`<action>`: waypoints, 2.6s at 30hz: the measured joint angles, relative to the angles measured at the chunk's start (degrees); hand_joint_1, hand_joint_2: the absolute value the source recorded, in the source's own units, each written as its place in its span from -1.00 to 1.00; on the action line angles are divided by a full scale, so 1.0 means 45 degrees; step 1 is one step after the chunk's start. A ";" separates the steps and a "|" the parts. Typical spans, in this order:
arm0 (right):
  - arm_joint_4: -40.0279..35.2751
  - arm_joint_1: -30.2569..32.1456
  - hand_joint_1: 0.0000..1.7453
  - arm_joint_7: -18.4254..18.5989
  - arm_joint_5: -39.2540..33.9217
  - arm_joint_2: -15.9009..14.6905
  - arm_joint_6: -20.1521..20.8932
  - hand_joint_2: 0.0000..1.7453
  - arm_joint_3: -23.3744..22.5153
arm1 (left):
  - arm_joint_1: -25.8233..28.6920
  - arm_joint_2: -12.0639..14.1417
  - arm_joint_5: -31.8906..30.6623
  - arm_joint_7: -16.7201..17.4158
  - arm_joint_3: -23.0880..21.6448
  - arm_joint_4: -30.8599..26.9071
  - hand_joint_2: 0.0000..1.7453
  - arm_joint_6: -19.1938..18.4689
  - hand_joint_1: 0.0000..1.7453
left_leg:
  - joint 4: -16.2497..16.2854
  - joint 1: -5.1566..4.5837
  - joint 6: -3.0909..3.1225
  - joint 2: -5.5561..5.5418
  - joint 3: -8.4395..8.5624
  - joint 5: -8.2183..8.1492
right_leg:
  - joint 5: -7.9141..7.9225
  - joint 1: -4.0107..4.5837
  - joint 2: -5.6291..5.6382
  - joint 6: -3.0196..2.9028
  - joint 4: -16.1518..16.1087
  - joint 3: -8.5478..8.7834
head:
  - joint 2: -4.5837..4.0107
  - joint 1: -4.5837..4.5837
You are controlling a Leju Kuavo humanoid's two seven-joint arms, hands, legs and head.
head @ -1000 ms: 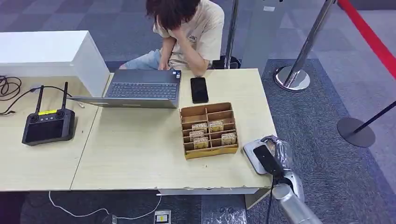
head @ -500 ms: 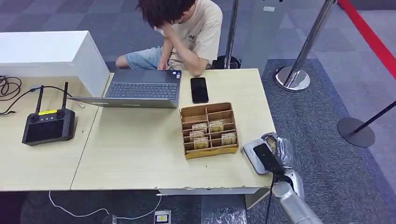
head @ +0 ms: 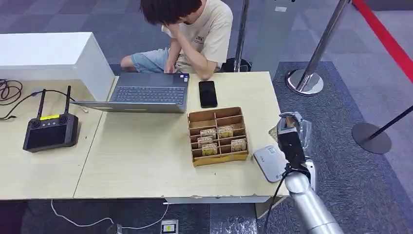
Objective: Pass the card to the sensor for recognition and then transmit it.
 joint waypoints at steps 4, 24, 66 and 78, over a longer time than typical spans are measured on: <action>-0.1461 -0.0761 1.00 0.0896 0.0886 -0.0325 0.0195 1.00 0.0588 | -0.0100 0.0010 -0.0219 0.0155 -0.0010 0.0000 -1.00 0.0000 -1.00 | 0.0000 -0.0002 -0.0002 0.0003 0.0001 0.0003 | 0.0003 -0.0002 0.0001 -0.0004 0.0006 -0.0002 | 0.0000 0.0000; -0.0852 -0.7312 1.00 0.4261 0.6379 -0.1258 0.4533 1.00 0.5513 | -0.0429 0.0029 -0.0943 0.0806 -0.0170 -0.0005 -1.00 -0.0034 -1.00 | 0.0000 0.0000 -0.0007 -0.0005 -0.0021 0.0008 | 0.0006 0.0000 -0.0002 -0.0007 0.0018 -0.0022 | 0.0000 -0.0005; 0.6147 -1.0895 1.00 0.4663 0.9146 -0.0116 0.7179 1.00 1.1331 | -0.0055 0.0034 -0.0549 0.0743 -0.0248 0.0156 -1.00 -0.0389 -1.00 | 0.0001 0.0001 -0.0008 -0.0006 -0.0035 0.0009 | 0.0006 0.0002 -0.0002 -0.0007 0.0023 -0.0043 | 0.0000 0.0000; 0.6647 -1.0935 1.00 0.4513 0.8923 0.0326 0.6091 1.00 1.1341 | -0.0041 0.0073 -0.0549 0.0738 -0.0248 0.0301 -1.00 -0.0457 -1.00 | 0.0001 0.0001 -0.0008 -0.0004 -0.0034 0.0009 | 0.0006 0.0001 -0.0002 -0.0007 0.0023 -0.0043 | 0.0000 -0.0005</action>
